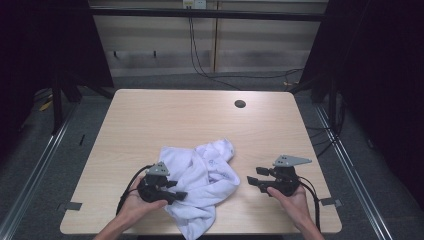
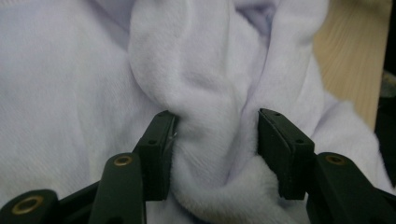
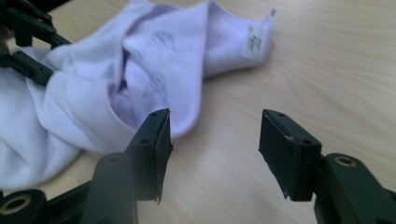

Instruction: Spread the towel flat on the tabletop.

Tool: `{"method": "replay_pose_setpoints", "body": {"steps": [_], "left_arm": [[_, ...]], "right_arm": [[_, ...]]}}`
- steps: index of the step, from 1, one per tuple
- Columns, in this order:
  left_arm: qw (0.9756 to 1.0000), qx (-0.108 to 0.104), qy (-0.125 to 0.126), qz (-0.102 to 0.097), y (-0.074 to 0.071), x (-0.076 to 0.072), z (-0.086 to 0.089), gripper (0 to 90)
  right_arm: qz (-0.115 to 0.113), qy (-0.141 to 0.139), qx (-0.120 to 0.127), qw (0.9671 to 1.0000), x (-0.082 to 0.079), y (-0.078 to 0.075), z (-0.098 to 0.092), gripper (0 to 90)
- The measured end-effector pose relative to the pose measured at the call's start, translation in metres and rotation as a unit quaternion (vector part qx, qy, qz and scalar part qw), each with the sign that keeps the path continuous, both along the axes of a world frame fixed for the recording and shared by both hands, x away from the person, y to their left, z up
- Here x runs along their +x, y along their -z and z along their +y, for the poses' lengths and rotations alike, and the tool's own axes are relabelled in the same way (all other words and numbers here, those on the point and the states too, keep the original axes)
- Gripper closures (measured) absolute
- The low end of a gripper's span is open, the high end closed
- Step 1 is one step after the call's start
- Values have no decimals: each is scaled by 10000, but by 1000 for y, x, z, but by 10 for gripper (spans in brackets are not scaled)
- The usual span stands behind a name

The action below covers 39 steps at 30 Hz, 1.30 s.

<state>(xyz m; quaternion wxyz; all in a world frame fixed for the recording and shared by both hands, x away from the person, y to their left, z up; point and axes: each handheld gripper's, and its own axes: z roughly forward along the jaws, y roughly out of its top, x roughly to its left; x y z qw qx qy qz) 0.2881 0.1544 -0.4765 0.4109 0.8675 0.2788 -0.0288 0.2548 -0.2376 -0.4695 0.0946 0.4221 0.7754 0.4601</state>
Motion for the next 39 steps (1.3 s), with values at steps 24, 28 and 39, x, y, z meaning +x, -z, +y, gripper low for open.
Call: {"method": "replay_pose_setpoints", "body": {"steps": [24,28,39], "left_arm": [[9992,-268,-105,272,19,47,-36,742],[9984,-444,-158,307,16,49,-29,799],[9923,-1063,-633,29,-6,53,11,822]], "right_arm": [[49,-1072,-658,9920,62,33,106,443],[168,-894,-544,9944,62,30,103,821],[80,-93,14,9999,71,1,51,860]]}}
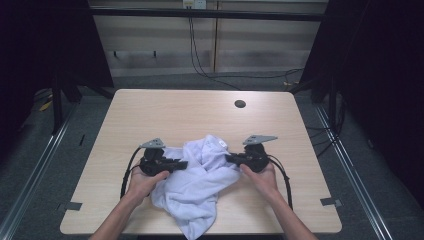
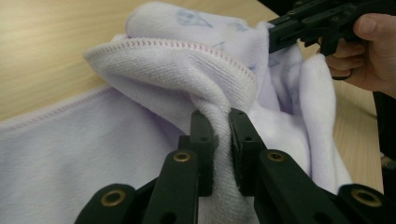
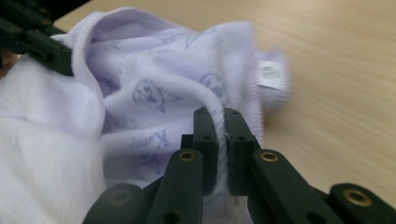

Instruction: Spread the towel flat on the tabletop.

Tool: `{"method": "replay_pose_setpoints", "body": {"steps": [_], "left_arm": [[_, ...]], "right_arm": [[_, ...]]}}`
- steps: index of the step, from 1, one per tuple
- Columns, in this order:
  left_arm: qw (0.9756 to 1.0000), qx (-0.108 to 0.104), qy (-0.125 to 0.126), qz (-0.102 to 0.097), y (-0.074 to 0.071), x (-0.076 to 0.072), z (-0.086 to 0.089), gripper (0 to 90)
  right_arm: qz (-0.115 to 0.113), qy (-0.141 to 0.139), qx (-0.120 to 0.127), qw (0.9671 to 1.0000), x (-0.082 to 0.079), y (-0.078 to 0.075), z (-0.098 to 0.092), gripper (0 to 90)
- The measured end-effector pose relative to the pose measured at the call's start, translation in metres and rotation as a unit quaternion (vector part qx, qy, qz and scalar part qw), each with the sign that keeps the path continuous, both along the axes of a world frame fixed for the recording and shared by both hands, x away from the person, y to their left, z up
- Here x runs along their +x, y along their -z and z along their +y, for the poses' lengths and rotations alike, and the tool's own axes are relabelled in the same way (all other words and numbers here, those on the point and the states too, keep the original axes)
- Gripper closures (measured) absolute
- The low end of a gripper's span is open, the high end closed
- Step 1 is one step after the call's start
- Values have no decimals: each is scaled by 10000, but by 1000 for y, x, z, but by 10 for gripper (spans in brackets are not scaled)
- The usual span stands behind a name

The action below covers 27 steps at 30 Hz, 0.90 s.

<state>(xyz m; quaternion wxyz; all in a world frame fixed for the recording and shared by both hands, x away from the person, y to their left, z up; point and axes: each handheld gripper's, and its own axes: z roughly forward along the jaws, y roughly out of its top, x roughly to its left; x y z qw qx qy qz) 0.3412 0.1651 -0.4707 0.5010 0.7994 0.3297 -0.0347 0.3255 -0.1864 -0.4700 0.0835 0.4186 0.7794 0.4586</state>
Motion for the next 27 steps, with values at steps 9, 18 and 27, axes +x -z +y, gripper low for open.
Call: {"method": "replay_pose_setpoints", "body": {"steps": [9,18,27], "left_arm": [[9977,-444,-365,-355,-25,1,21,826],[9874,-952,-878,-914,-79,13,36,831],[9706,-1137,-1358,-1630,-160,29,45,834]], "right_arm": [[-237,441,260,9984,-5,-23,-33,868],[-768,870,500,9920,8,-86,-49,868],[-1335,1293,488,9814,34,-168,-45,872]]}}
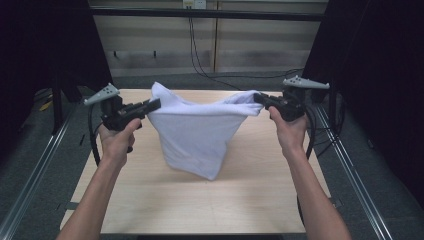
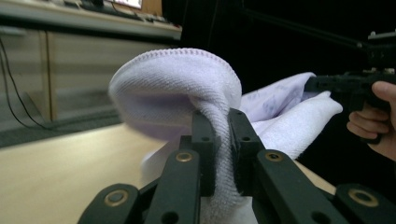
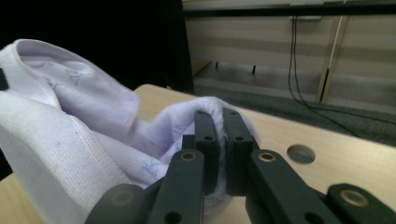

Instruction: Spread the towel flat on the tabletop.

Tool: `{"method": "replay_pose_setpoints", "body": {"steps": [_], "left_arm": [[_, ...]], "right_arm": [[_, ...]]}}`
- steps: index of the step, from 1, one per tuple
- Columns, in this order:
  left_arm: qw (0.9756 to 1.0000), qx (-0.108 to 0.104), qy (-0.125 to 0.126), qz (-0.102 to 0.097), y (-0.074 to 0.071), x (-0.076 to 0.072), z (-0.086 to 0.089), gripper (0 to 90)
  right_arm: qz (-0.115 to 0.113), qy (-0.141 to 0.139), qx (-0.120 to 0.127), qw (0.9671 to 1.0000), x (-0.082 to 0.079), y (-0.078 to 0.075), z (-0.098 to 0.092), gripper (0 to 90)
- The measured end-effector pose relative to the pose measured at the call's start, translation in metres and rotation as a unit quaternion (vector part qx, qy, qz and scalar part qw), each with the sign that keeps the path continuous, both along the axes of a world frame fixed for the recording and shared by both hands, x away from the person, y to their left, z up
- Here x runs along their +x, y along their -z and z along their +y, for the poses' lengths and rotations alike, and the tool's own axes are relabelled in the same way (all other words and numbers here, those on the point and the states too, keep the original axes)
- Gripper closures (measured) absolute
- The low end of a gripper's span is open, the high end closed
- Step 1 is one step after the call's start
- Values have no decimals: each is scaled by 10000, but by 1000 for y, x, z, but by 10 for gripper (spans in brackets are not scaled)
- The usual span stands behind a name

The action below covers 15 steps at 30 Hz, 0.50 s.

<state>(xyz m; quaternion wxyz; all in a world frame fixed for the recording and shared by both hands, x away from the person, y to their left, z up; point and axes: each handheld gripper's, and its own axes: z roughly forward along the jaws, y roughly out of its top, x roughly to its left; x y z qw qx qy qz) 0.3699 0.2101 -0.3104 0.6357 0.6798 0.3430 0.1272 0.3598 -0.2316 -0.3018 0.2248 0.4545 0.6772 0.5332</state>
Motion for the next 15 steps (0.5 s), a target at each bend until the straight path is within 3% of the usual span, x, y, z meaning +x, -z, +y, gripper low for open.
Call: {"method": "replay_pose_setpoints", "body": {"steps": [3,7,9,12,13,14,15], "left_arm": [[9998,98,-130,-150,-19,4,1,834],[9990,294,-328,-107,-35,23,1,834],[9984,315,-467,-47,-37,37,-1,834],[9977,296,-612,-70,-44,52,-4,833],[9978,206,-630,-94,-47,55,-5,833],[9976,178,-658,-111,-49,57,-7,833],[9973,219,-673,-178,-52,60,-10,833]], "right_arm": [[-137,88,15,9999,5,-17,4,872],[-111,110,24,9999,17,-36,7,872],[-22,128,32,9999,31,-46,9,871],[371,196,169,9990,60,-59,6,869],[386,221,182,9988,65,-63,5,869],[181,247,60,9995,74,-75,4,868],[181,247,60,9995,74,-75,4,868]]}}
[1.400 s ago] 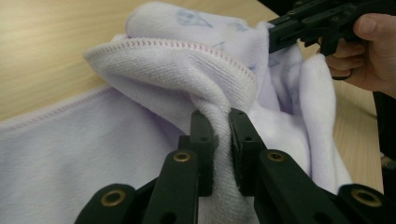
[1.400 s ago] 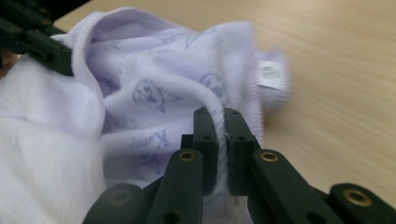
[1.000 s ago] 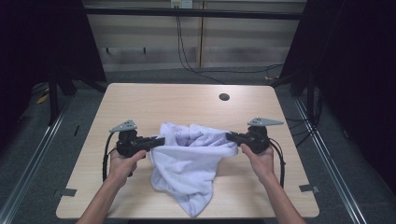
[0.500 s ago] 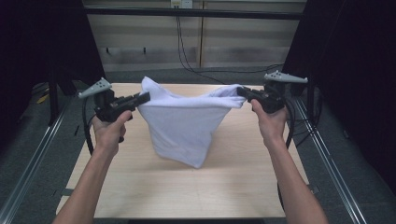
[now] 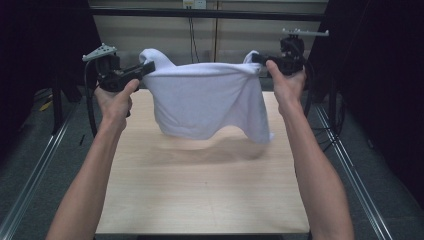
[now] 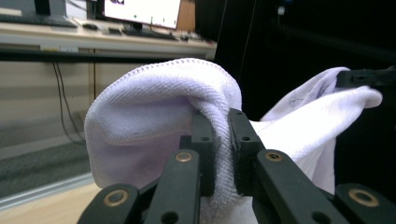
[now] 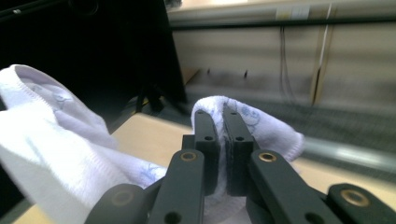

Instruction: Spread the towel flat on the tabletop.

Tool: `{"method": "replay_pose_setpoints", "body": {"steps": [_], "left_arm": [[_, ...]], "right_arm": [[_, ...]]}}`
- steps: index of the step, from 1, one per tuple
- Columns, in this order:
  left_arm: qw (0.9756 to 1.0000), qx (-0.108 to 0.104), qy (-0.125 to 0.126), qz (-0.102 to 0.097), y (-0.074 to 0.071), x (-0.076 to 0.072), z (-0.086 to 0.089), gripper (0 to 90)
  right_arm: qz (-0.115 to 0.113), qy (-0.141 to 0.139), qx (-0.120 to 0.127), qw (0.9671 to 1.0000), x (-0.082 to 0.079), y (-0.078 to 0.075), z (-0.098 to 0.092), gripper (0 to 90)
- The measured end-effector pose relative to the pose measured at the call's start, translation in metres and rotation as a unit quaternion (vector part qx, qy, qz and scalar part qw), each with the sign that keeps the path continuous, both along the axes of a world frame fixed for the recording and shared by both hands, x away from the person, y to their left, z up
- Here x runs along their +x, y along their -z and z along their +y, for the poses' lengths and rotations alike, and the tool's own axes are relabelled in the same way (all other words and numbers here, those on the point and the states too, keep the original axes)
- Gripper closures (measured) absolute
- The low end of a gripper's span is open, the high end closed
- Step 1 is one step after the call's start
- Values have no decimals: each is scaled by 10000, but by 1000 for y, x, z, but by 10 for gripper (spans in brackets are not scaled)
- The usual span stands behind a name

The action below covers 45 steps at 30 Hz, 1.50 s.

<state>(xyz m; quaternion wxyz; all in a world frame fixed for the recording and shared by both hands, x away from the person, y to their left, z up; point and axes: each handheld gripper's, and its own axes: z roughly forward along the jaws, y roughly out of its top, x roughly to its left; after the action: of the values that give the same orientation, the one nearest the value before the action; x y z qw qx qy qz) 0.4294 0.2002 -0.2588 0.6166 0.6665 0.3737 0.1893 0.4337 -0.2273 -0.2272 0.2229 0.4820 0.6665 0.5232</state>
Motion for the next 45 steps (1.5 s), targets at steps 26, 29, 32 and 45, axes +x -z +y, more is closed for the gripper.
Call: {"method": "replay_pose_setpoints", "body": {"steps": [26,29,32,45], "left_arm": [[9695,1553,1185,1478,208,-155,23,816],[9658,1518,1291,1661,210,-170,28,799],[9639,1500,1408,1691,209,-179,33,678],[9720,1328,1054,1627,207,-103,18,608]], "right_arm": [[1856,-1491,-511,9699,-180,239,17,669],[1732,-1434,-239,9741,-185,231,2,589],[1534,-1162,-188,9811,-181,219,-16,561],[1440,-564,-618,9860,-69,238,-9,463]]}}
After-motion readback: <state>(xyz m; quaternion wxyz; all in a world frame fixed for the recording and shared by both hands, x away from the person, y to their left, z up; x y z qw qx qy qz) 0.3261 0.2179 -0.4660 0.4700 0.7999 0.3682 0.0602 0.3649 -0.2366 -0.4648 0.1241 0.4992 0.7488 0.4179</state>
